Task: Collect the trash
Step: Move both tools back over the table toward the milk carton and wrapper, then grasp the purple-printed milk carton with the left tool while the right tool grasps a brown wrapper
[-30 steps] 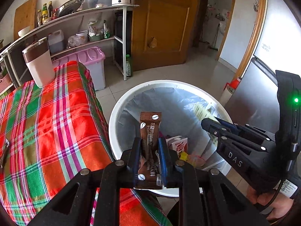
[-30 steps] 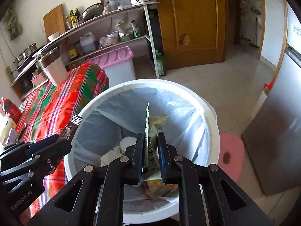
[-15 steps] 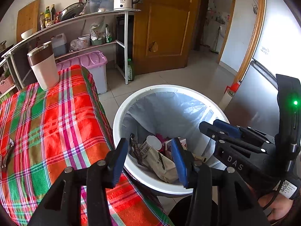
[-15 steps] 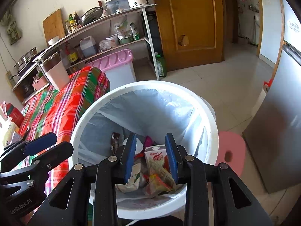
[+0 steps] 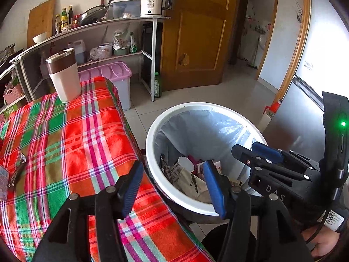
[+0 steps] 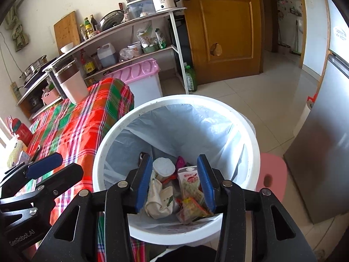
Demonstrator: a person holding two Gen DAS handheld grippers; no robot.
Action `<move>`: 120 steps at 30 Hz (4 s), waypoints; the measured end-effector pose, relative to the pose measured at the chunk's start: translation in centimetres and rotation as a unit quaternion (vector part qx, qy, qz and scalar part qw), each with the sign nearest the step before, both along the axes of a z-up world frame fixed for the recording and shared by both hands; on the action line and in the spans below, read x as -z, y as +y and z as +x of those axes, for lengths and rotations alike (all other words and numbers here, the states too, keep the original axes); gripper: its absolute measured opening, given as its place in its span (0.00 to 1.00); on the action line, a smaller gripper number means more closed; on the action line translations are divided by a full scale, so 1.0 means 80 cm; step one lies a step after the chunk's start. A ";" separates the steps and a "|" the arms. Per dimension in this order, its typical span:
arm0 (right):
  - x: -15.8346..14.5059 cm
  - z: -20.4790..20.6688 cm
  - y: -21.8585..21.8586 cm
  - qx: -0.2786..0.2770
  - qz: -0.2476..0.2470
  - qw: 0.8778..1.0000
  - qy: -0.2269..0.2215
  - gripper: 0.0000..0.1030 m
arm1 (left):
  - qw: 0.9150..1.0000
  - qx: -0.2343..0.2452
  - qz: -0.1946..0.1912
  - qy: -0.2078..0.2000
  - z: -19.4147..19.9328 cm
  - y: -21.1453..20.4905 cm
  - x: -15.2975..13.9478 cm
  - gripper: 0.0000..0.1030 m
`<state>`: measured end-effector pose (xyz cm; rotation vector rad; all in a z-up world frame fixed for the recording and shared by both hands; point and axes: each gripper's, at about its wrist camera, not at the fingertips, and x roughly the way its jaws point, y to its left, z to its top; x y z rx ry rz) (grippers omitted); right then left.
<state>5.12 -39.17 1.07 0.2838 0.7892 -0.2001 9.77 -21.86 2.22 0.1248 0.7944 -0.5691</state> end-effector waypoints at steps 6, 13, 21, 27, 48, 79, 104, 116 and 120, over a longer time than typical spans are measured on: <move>-0.007 -0.002 0.017 -0.009 0.002 1.000 -0.007 0.47 | 1.000 -0.019 -0.007 -0.007 -0.004 0.028 -0.005 0.60; -0.015 0.005 0.052 -0.033 0.000 0.999 -0.016 0.49 | 0.999 -0.051 -0.010 -0.018 -0.005 0.074 -0.012 0.60; -0.026 0.014 0.104 -0.068 0.001 0.997 -0.033 0.50 | 0.995 -0.094 -0.014 -0.026 -0.005 0.134 -0.019 0.61; -0.028 0.027 0.153 -0.106 0.002 0.994 -0.037 0.53 | 0.990 -0.134 -0.013 -0.032 -0.002 0.185 -0.018 0.62; -0.014 0.092 0.288 -0.188 0.010 0.982 -0.019 0.55 | 0.969 -0.247 0.001 -0.024 0.023 0.356 0.006 0.63; 0.026 0.205 0.409 -0.244 0.037 0.968 0.034 0.55 | 0.962 -0.268 -0.010 0.051 0.116 0.434 0.064 0.57; 0.047 0.221 0.456 -0.247 -0.003 0.968 0.047 0.30 | 0.955 -0.291 -0.028 0.050 0.100 0.460 0.064 0.57; 0.045 0.213 0.456 -0.277 0.030 0.960 0.029 0.05 | 0.956 -0.286 -0.023 0.062 0.106 0.455 0.071 0.57; 0.044 0.210 0.457 -0.290 0.039 0.956 0.032 0.05 | 0.955 -0.288 -0.024 0.063 0.107 0.456 0.072 0.57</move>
